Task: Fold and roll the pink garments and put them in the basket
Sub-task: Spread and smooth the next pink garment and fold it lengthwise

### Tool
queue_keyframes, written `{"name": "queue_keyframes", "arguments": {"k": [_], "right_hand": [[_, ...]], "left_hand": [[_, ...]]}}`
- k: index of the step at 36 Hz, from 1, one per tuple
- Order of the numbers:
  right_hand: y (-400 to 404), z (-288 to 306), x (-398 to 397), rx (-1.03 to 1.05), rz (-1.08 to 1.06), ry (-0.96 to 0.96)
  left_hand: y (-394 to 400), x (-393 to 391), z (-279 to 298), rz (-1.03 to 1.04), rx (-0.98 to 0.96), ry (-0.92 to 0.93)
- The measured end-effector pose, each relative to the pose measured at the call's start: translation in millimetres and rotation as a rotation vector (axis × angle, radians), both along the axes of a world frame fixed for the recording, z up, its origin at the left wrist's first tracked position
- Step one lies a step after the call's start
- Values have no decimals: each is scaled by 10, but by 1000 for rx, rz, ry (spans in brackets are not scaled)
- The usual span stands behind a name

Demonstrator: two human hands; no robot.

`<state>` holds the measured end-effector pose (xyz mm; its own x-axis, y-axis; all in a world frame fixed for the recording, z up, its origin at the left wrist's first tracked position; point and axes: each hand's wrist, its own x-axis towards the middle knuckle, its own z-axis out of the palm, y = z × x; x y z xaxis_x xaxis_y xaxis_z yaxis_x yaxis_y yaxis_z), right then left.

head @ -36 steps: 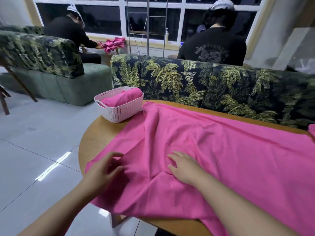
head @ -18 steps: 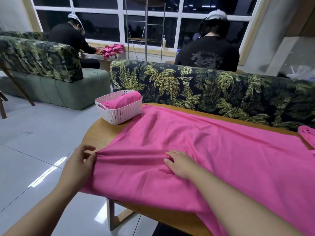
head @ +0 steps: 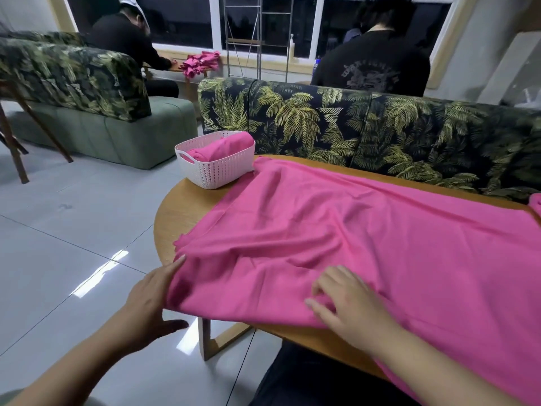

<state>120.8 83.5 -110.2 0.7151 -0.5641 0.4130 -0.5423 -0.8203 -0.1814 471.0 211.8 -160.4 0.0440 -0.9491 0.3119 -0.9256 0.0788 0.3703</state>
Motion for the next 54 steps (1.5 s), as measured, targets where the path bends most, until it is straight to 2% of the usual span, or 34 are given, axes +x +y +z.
{"name": "queue_keyframes", "arguments": {"k": [3, 5, 10, 13, 16, 20, 22, 24, 26, 28, 29, 31, 33, 37, 41, 45, 49, 52, 54], "right_hand": [[204, -104, -165, -54, -4, 143], [266, -185, -249, -88, -58, 193], [145, -136, -350, -111, -193, 137], [19, 10, -336, 50, -306, 100], [-181, 148, -307, 259, -425, 0], [-418, 301, -245, 306, -525, -30], [-484, 311, -235, 254, -553, 62], [-479, 300, -223, 117, -543, 143], [-375, 254, -230, 73, -449, 103], [-203, 206, -223, 127, -308, 97], [-115, 176, -226, 166, -256, 128], [-18, 59, -259, 211, -230, 227], [34, -37, -298, 159, -289, 306], [24, -187, -384, 52, -378, 143], [-7, -210, -406, 48, -343, 91], [1, -155, -443, 146, -277, -6], [81, -21, -482, 149, -190, -111], [166, 46, -505, 156, -128, -160], [229, 79, -504, 145, -87, -176]], "left_hand": [[-45, -52, 1, -6, -144, -8], [-55, -128, 133, 60, -180, 148], [-172, -290, 496, 149, -286, 581], [-447, -307, 737, 207, -308, 713], [-826, -310, 917, 307, -298, 737], [-1278, -230, 973, 446, -251, 631], [-1349, -275, 986, 407, -239, 321], [-1342, -466, 996, 270, -341, -42], [-1295, -715, 1006, -31, -407, -178], [-1262, -853, 921, -321, -196, -165], [-1265, -841, 826, -386, -73, -157], [-1280, -795, 666, -436, 107, -179], [-1274, -784, 594, -428, 169, -184], [-1297, -675, 510, -322, 188, -144], [-1288, -593, 526, -248, 183, -54], [-1240, -538, 641, -266, 0, -60], [-1199, -559, 794, -277, -175, 63], [-1148, -556, 860, -293, -186, 16], [-1087, -569, 841, -288, -103, -58]]}}
